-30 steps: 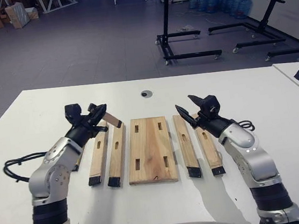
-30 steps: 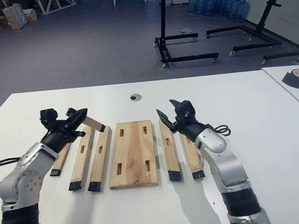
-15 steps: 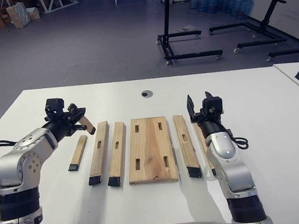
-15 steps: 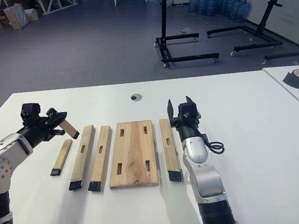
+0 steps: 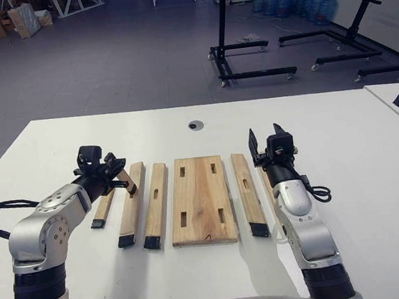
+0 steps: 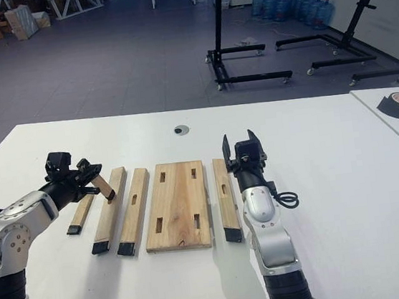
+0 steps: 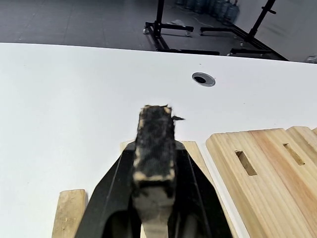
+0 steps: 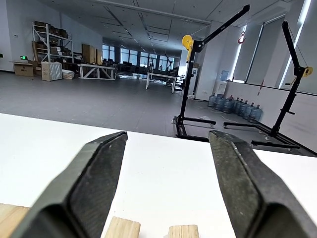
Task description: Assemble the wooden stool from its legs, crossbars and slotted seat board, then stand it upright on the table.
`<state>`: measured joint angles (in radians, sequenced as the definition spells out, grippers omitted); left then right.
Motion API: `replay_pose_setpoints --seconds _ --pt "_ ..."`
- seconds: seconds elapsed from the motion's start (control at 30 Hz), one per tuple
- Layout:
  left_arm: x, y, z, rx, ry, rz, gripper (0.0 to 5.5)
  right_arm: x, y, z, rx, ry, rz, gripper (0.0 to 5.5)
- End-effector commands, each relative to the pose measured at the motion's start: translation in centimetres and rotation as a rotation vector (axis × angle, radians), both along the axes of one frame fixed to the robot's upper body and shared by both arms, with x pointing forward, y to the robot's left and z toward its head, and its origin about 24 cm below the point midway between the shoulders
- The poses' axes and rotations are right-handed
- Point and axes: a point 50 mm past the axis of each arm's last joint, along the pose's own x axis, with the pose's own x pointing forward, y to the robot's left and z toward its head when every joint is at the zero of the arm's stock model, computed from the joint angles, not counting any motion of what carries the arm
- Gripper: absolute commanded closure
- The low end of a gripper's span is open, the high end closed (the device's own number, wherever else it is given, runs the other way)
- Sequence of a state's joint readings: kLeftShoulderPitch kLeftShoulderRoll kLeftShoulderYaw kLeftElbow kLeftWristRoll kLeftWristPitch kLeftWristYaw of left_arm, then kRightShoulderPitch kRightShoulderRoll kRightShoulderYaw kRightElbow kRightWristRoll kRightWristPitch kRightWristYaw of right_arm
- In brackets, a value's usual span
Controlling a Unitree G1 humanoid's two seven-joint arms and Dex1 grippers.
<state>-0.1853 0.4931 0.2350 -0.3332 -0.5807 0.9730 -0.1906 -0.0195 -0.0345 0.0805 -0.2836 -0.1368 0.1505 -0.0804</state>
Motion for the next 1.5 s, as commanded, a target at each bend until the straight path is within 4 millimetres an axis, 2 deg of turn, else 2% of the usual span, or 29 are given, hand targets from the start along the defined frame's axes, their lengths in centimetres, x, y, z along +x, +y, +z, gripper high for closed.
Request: replay_pose_setpoints --seconds 0.03,0.27,0.47,0.7,1.07,1.33,1.37,1.5 --pt "-0.6 0.1 -0.5 0.011 0.017 0.079 5.12 0.0 0.0 0.3 -0.017 -0.017 0.017 2.51" --pt "-1.8 -0.2 -1.4 0.011 0.044 0.172 5.12 -0.3 0.4 0.4 -0.05 -0.03 0.055 2.51" --pt "-2.5 -0.1 -2.5 0.042 0.098 0.194 5.12 -0.2 0.1 0.6 -0.066 -0.032 0.055 2.51" --pt "-3.8 -0.2 -3.3 0.079 0.109 0.313 5.12 -0.2 -0.1 0.8 -0.101 -0.043 0.063 2.51" --pt "-4.7 -0.5 -5.5 0.153 0.205 0.225 5.12 -0.2 0.4 0.7 -0.158 -0.037 0.092 2.51" --pt "-4.0 -0.9 -5.4 0.158 0.158 0.206 5.12 0.0 0.6 0.6 -0.182 -0.042 0.104 2.51" --pt "-3.8 -0.9 -5.1 0.153 0.135 0.218 4.75 0.0 0.6 0.6 -0.186 -0.045 0.105 2.51" --pt "-2.9 -0.9 -3.9 0.131 0.034 0.245 4.18 0.2 0.8 0.6 -0.211 -0.061 0.108 2.51"
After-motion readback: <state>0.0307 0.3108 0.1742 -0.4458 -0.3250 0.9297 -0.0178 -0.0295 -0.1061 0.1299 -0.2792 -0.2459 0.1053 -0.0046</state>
